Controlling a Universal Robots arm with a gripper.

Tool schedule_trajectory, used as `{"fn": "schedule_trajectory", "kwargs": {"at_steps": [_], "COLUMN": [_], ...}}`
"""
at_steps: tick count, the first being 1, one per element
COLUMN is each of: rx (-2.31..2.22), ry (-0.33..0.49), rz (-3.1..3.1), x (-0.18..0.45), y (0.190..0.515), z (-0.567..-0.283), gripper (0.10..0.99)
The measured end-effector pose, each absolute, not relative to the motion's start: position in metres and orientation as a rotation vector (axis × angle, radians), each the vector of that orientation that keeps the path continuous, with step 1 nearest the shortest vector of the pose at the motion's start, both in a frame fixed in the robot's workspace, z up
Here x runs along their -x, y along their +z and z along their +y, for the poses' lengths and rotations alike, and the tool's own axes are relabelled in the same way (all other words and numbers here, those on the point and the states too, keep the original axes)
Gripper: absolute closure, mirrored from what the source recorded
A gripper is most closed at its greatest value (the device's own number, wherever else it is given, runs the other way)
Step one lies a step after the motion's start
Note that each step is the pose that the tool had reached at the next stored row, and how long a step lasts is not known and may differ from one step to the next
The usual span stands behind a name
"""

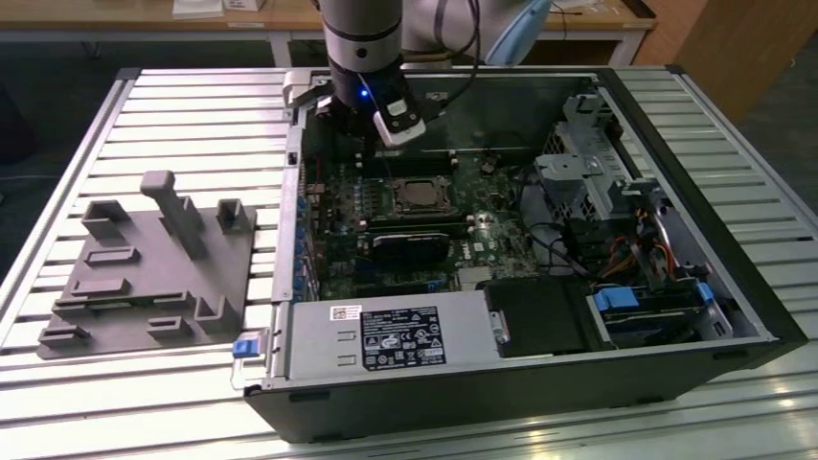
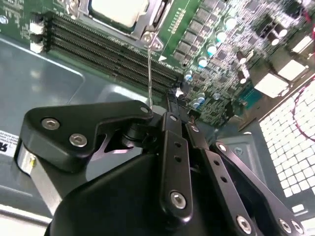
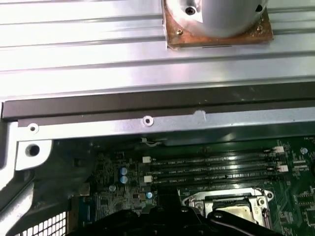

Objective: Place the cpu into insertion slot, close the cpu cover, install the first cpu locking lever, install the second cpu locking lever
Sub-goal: 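Install the first cpu locking lever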

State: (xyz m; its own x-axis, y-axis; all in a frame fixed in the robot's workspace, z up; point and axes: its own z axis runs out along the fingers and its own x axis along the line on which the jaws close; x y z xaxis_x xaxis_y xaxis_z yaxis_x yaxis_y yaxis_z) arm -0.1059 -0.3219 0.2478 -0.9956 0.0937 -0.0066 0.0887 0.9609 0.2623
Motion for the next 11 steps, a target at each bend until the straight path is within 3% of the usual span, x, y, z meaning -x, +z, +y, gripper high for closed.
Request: {"fn": "schedule_trajectory", "kwargs": {"at_steps": [11], "rx": [-0.144], "ry": [0.406], "rz": [3.094], "x": [0.087], "y": [0.248], "z": [-0.322], "gripper": [0.98]}}
